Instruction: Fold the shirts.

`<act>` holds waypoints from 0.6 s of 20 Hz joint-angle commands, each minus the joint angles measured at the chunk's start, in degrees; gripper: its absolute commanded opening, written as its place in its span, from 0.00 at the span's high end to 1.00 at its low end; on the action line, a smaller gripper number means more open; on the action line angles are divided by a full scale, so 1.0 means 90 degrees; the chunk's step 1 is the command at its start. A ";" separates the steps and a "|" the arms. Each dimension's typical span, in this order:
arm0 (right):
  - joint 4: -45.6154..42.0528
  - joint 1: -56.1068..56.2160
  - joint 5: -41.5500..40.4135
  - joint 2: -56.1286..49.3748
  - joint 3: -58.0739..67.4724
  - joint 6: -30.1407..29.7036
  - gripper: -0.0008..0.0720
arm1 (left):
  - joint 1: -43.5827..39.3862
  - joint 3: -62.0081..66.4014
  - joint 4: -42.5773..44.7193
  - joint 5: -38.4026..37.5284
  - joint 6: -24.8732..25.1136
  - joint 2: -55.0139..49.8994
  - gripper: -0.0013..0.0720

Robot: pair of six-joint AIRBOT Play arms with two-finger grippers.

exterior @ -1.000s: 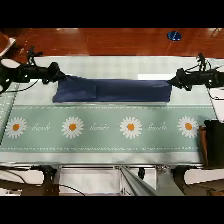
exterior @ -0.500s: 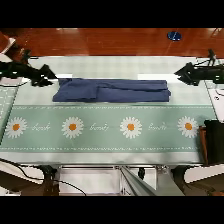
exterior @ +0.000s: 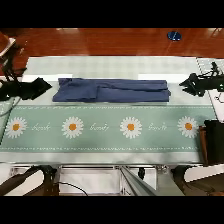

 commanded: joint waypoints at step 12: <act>0.0702 0.1188 0.0908 -0.0544 0.0153 -0.0330 0.97 | -0.2069 -0.0821 -0.0755 0.1273 -0.0002 0.0294 0.44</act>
